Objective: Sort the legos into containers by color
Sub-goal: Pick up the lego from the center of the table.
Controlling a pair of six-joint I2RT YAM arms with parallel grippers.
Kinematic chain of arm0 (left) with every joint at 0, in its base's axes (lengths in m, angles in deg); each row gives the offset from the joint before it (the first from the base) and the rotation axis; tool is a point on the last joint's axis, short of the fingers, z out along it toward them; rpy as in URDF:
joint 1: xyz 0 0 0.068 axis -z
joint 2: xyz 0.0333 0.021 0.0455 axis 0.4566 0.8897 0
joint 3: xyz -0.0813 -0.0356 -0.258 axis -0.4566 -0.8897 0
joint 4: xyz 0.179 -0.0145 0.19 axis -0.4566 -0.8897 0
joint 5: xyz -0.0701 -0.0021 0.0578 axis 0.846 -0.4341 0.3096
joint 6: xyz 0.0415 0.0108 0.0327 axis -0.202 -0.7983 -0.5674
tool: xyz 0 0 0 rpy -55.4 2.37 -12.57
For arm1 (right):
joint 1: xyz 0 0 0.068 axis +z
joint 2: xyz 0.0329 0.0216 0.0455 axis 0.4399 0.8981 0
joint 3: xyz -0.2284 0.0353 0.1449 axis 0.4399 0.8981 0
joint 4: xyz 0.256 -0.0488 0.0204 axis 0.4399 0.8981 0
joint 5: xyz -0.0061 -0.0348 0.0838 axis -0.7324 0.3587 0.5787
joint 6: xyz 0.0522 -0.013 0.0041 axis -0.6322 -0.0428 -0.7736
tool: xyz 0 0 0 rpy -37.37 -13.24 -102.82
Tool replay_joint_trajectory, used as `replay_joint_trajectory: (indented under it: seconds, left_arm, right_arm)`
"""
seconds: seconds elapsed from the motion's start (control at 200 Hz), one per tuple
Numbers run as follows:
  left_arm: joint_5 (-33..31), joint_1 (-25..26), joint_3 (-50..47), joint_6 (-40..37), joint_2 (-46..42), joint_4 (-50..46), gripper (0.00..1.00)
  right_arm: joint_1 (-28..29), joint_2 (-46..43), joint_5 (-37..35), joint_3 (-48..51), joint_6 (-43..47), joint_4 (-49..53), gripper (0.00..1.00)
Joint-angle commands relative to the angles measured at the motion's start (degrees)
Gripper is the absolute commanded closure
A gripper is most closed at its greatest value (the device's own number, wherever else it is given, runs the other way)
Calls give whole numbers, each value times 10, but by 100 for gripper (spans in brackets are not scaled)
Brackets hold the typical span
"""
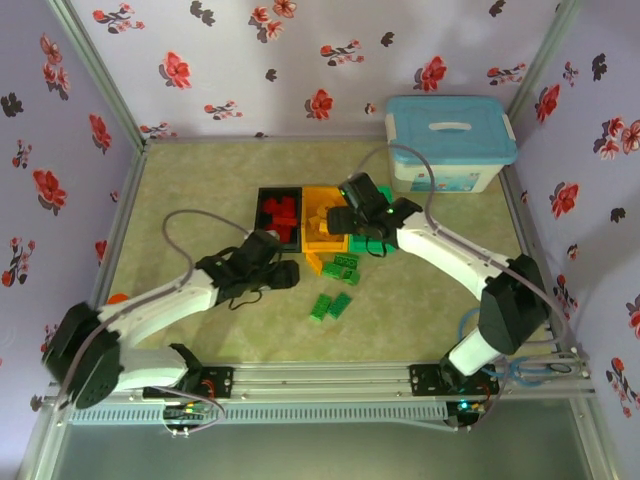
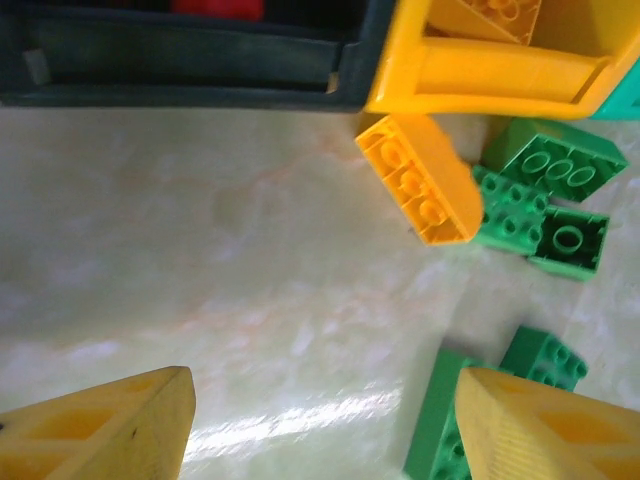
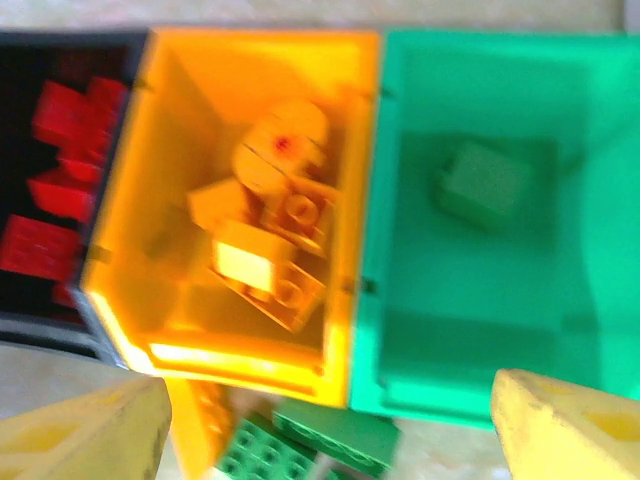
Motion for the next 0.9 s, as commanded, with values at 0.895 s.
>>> replay_joint_trajectory:
  seconds: [0.895]
  left_arm:
    - [-26, 9, 218, 37, 313, -24, 62]
  right_arm:
    - [-64, -199, -25, 155, -26, -6, 18]
